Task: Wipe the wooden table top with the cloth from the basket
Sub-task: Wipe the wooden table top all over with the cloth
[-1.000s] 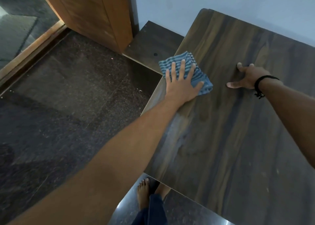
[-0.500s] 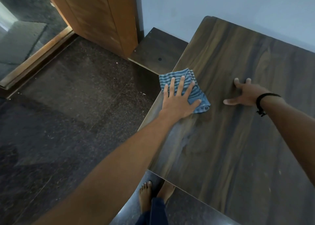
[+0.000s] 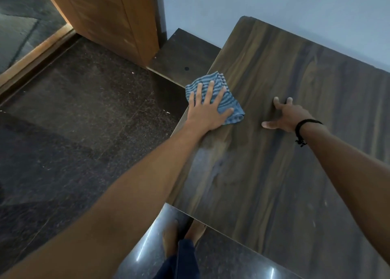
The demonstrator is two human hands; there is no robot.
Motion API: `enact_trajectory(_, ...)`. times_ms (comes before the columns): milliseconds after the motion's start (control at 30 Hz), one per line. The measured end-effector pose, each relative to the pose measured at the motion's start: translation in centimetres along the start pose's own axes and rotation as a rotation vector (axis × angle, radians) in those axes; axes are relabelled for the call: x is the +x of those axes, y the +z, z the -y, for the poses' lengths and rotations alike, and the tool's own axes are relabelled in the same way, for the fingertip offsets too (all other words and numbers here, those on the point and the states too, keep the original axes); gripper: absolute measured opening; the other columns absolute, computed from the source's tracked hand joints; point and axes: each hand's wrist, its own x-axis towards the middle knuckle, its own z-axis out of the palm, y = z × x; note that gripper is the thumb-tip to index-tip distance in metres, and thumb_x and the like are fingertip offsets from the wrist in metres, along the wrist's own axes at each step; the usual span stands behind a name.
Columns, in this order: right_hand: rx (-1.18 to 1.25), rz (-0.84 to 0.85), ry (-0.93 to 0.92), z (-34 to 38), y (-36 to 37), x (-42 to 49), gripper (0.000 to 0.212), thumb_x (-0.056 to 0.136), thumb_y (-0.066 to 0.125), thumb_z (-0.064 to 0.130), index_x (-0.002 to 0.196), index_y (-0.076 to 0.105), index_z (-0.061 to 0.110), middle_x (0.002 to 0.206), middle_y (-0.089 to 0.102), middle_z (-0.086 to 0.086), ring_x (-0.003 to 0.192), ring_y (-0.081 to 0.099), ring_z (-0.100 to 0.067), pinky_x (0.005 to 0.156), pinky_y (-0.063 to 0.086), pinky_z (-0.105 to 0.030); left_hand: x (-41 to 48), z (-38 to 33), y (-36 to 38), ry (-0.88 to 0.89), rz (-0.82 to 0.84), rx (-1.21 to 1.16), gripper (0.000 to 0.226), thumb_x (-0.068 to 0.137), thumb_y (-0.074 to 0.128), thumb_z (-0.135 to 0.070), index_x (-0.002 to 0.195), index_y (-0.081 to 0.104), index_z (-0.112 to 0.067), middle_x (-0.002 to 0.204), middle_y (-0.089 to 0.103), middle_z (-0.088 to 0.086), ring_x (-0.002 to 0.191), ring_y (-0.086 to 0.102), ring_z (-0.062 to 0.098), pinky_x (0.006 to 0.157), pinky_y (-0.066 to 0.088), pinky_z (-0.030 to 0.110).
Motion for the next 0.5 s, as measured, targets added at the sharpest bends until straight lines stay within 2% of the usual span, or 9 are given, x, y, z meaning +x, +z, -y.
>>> enact_trajectory(100, -0.001, 0.001, -0.006, 0.1, -0.2, 0.0, 0.106, 0.086, 0.07, 0.057, 0.162, 0.003, 0.027, 0.167, -0.003, -0.018, 0.148, 0.023, -0.044, 0.117, 0.027, -0.05, -6.6, 0.9, 2.5, 0.054, -0.125, 0.046, 0.076, 0.093, 0.012, -0.075, 0.16, 0.003, -0.04, 0.17, -0.006, 0.002, 0.154, -0.009, 0.034, 0.123, -0.006, 0.05)
enact_trajectory(167, -0.013, 0.009, -0.004, 0.1, -0.3, 0.2, 0.106, 0.086, 0.07, 0.058, 0.162, 0.003, 0.027, 0.167, -0.003, -0.018, 0.147, 0.023, -0.044, 0.116, 0.029, -0.05, -9.7, 1.6, 3.6, 0.063, -0.076, 0.044, 0.075, 0.095, 0.014, -0.075, 0.16, -0.002, -0.041, 0.169, -0.01, 0.0, 0.154, -0.013, 0.032, 0.123, -0.008, 0.049)
enact_trajectory(333, 0.001, -0.012, 0.005, 0.2, -0.5, 0.0, 0.106, 0.085, 0.071, 0.057, 0.162, 0.004, 0.026, 0.167, -0.001, -0.019, 0.147, 0.024, -0.043, 0.116, 0.028, -0.049, -3.9, 0.4, 1.3, 0.005, -0.062, 0.023, 0.081, 0.092, 0.02, -0.08, 0.16, 0.0, -0.041, 0.169, -0.012, 0.001, 0.154, -0.014, 0.034, 0.123, -0.005, 0.052)
enact_trajectory(400, 0.003, -0.01, 0.008, 0.0, -0.3, -0.1, 0.106, 0.085, 0.07, 0.058, 0.162, 0.004, 0.026, 0.167, -0.001, -0.018, 0.148, 0.024, -0.043, 0.117, 0.027, -0.049, -0.6, -0.1, 0.0, 0.02, 0.013, 0.001, 0.081, 0.092, 0.02, -0.08, 0.159, -0.003, -0.041, 0.168, -0.018, 0.001, 0.152, -0.02, 0.033, 0.123, -0.01, 0.052)
enact_trajectory(500, 0.004, -0.024, 0.0, 0.1, -0.1, -0.4, 0.105, 0.086, 0.07, 0.058, 0.162, 0.005, 0.027, 0.168, 0.0, -0.017, 0.148, 0.025, -0.042, 0.116, 0.028, -0.049, -1.3, 0.0, 0.7, 0.025, -0.002, 0.027, 0.078, 0.095, 0.017, -0.078, 0.16, -0.005, -0.04, 0.168, -0.019, 0.002, 0.152, -0.02, 0.033, 0.123, -0.011, 0.051)
